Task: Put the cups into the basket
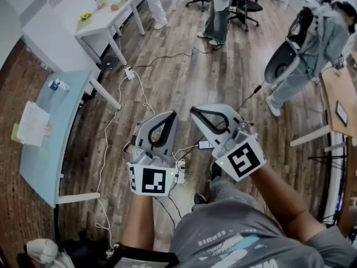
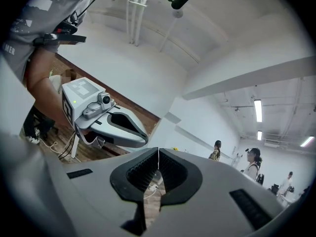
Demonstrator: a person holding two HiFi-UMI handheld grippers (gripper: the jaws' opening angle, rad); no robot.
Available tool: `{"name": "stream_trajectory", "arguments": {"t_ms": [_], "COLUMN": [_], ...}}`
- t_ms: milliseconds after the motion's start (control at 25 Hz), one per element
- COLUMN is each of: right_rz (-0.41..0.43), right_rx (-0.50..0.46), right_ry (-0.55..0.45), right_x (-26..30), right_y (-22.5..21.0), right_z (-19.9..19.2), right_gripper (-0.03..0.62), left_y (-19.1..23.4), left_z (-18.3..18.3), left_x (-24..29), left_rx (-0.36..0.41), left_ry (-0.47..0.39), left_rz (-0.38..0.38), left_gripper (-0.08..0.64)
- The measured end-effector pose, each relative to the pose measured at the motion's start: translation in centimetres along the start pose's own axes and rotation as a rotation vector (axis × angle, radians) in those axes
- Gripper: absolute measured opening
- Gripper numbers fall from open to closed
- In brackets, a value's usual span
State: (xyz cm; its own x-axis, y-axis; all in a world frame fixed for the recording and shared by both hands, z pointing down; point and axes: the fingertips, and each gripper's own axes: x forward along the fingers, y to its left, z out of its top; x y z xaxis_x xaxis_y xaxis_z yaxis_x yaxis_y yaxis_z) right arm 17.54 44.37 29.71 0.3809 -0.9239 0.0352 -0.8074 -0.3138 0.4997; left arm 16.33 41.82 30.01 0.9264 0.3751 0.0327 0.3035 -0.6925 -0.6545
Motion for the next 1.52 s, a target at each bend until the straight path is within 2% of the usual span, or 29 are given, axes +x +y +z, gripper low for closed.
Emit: {"name": "stream_trajectory", "arguments": {"t_ms": [160,720,1120,1280,1520], "right_rz": [0.022,0.093,0.118,0.129,0.125], "right_rx": [0.012,0.033,0.046,0.045,0.011], "right_ry": [-0.007,-0.023,-0.043,-0.04,-0.051], "right_x": [2.2,7.7,10.5,12.7,16.9], "right_y": [-2.3,-14.6,-19.4,-20.5,-23.4], "right_z": [-2.3,-10.3,-12.7,-13.6,-14.6], "right_gripper": [0.012,0.012,0.011,0.011,0.011], "left_y": [1.0,5.0,7.1,8.7,12.1], "left_z": [-1.8,-5.5,-6.7,-8.6,-11.3], "left_x": [3.1,18.2,23.6,25.0,28.3], "left_rx": [-0.006,-0.032,-0.037,-0.039,-0.034], "left_ry": [0.025,0.075,0.085,0.103,0.08], "left_rz": [0.007,0.045,0.042,0.045,0.04], "left_gripper": [0.0,0.0,-0.002,-0.002,-0.002]}}
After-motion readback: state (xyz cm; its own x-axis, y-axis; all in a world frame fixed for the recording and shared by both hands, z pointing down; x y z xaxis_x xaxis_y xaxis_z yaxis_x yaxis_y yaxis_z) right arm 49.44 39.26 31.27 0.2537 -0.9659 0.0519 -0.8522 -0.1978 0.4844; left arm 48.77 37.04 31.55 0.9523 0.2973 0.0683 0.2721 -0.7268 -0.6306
